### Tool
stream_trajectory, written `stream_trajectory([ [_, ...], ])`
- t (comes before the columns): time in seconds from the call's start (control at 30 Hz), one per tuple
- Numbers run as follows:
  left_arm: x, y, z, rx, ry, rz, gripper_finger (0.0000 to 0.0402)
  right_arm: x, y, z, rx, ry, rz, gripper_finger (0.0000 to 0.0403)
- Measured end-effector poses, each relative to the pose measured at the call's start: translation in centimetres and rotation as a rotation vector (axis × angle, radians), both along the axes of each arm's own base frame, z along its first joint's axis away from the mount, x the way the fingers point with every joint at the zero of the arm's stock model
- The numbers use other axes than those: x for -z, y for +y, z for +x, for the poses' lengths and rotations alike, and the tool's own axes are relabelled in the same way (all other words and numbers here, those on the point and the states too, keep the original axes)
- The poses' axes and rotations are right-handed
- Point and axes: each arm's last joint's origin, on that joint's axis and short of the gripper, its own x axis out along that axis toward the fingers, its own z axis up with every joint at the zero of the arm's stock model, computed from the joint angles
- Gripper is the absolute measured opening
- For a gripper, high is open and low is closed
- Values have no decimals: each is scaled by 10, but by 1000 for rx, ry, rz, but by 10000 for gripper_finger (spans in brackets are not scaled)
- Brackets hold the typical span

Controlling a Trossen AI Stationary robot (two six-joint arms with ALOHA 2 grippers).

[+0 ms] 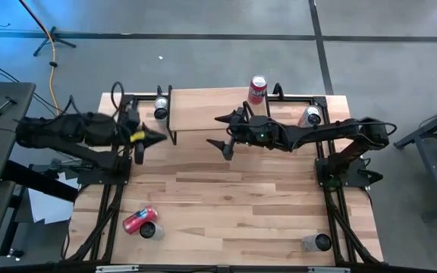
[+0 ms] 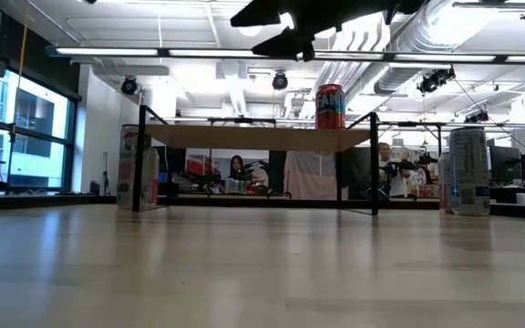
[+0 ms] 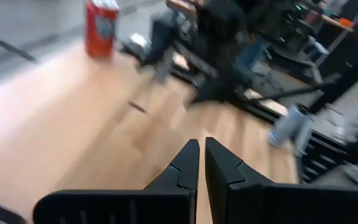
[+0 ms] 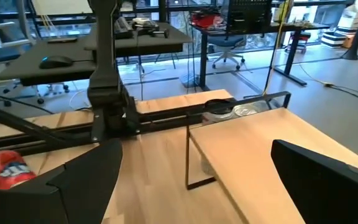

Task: Place canned beverage on shelf
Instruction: Put the orange soda can on the shelf

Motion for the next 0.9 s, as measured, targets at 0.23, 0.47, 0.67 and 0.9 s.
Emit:
stream_trajectory([
  [0.23, 24, -24, -10, 152, 103, -253, 0, 4, 0, -1, -4, 43, 7, 399],
  [0.47, 44, -49, -25, 229, 399, -492, 0, 5, 4, 0, -132, 49, 33, 399],
  [0.67, 56, -78, -32, 330, 581, -518, 0, 2, 14, 0, -525, 11, 128, 399],
  [0.9, 61, -96, -44, 377, 671, -510, 0, -5, 13, 0, -574, -49, 174, 399],
])
